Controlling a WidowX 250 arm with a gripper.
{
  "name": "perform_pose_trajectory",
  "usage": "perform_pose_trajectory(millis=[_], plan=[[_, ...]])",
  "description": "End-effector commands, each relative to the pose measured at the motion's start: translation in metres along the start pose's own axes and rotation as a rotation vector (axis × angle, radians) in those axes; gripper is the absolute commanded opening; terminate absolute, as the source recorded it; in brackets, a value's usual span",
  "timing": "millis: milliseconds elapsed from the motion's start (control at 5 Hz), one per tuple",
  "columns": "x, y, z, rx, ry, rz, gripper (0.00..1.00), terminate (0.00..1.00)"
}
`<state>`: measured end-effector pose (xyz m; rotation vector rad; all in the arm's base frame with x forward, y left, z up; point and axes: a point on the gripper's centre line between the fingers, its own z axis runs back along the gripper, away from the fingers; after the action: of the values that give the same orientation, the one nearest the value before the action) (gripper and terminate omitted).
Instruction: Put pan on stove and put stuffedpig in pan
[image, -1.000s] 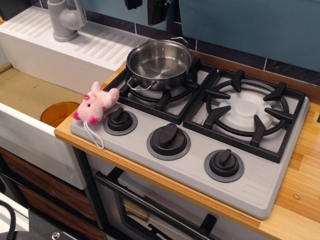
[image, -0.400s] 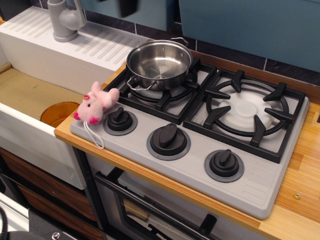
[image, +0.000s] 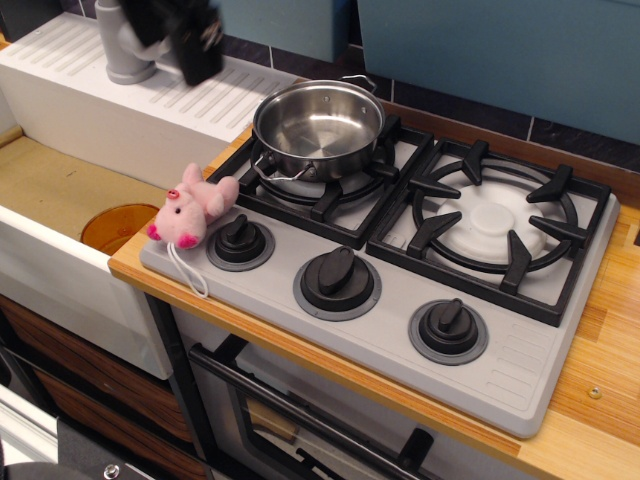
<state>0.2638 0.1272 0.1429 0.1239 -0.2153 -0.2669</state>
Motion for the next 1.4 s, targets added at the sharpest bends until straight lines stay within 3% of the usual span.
perform_pose_trajectory(millis=[0, 600, 1200], plan=[[-0.034, -0.012, -0.005, 0.082, -0.100, 0.028, 1.00, 0.00], [-0.047, -0.027, -0.058, 0.107, -0.224, 0.031, 1.00, 0.00], [-0.038, -0.018, -0.101, 0.063, -0.323, -0.004, 1.00, 0.00]])
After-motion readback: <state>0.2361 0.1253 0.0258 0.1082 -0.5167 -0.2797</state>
